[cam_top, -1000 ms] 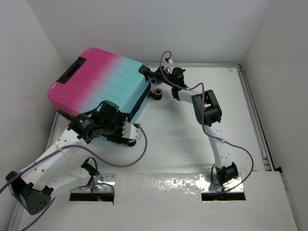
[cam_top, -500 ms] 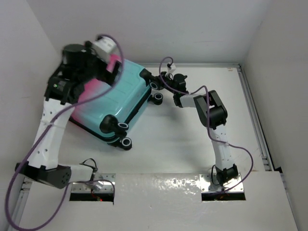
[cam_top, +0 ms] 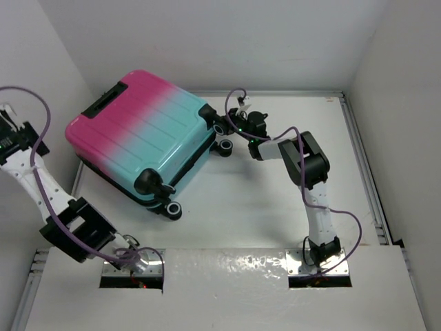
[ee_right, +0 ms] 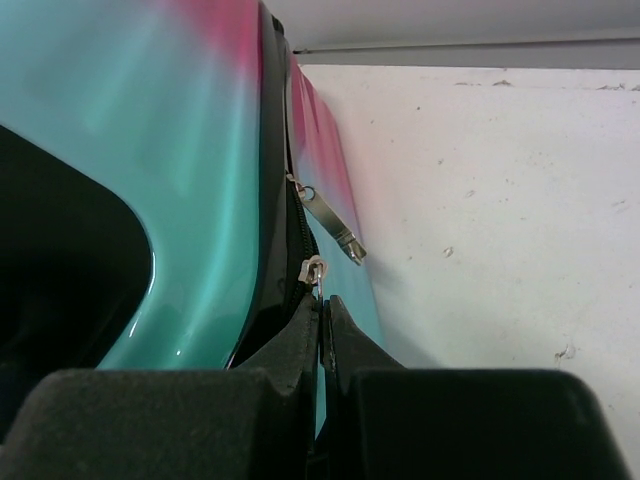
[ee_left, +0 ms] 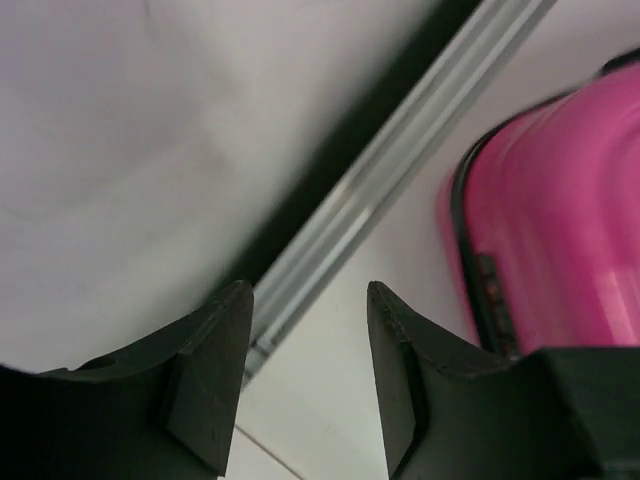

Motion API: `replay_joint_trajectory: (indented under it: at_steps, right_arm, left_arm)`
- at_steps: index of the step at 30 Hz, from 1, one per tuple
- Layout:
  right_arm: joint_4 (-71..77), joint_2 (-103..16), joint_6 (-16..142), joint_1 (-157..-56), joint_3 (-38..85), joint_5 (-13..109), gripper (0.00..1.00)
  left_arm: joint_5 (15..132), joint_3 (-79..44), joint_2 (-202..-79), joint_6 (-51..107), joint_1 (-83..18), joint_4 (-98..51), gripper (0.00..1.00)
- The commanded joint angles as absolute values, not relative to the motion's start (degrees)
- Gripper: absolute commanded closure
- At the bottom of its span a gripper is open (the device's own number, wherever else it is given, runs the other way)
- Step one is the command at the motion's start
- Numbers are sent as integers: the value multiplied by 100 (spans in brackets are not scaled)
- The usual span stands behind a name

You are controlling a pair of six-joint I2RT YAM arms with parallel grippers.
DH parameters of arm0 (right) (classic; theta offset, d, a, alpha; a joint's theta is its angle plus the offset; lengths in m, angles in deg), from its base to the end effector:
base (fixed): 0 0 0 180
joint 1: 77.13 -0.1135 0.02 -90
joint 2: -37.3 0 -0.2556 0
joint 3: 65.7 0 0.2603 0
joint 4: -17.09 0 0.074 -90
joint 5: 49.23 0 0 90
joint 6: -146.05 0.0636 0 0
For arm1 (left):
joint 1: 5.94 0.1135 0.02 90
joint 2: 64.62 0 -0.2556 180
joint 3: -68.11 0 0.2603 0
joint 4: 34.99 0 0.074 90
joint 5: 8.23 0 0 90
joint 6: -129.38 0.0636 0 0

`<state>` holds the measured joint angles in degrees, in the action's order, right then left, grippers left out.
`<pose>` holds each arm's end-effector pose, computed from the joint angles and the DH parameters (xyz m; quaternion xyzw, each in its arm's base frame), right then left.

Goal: Pack the luggage

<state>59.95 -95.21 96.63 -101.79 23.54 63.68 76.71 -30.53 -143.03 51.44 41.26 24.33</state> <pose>0.4575 0.2373 0.1225 -0.0423 0.7082 0.4909 0.5056 0.2212 0.2306 0.3673 -0.2542 0.8657 0.1776 0.3929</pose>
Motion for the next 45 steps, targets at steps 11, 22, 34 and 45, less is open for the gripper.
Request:
replay_joint_trajectory:
  at_steps: [11, 22, 34, 45]
  right_arm:
    - [6220, -8690, 9376, -11061, 1373, 6995, 100]
    - [6864, -7178, 9560, -12221, -860, 5783, 100]
    - [6143, -7203, 9481, -12327, -685, 5114, 100]
    - [5968, -7020, 9807, -11870, -896, 4701, 100]
  left_arm:
    - [8089, -1403, -15636, 5415, 2439, 946, 49]
    - [6930, -2668, -16929, 5645, 180, 400, 42]
    - [7104, -4128, -16789, 4967, 372, 681, 29]
    - [7912, -5287, -15954, 4993, 663, 916, 22]
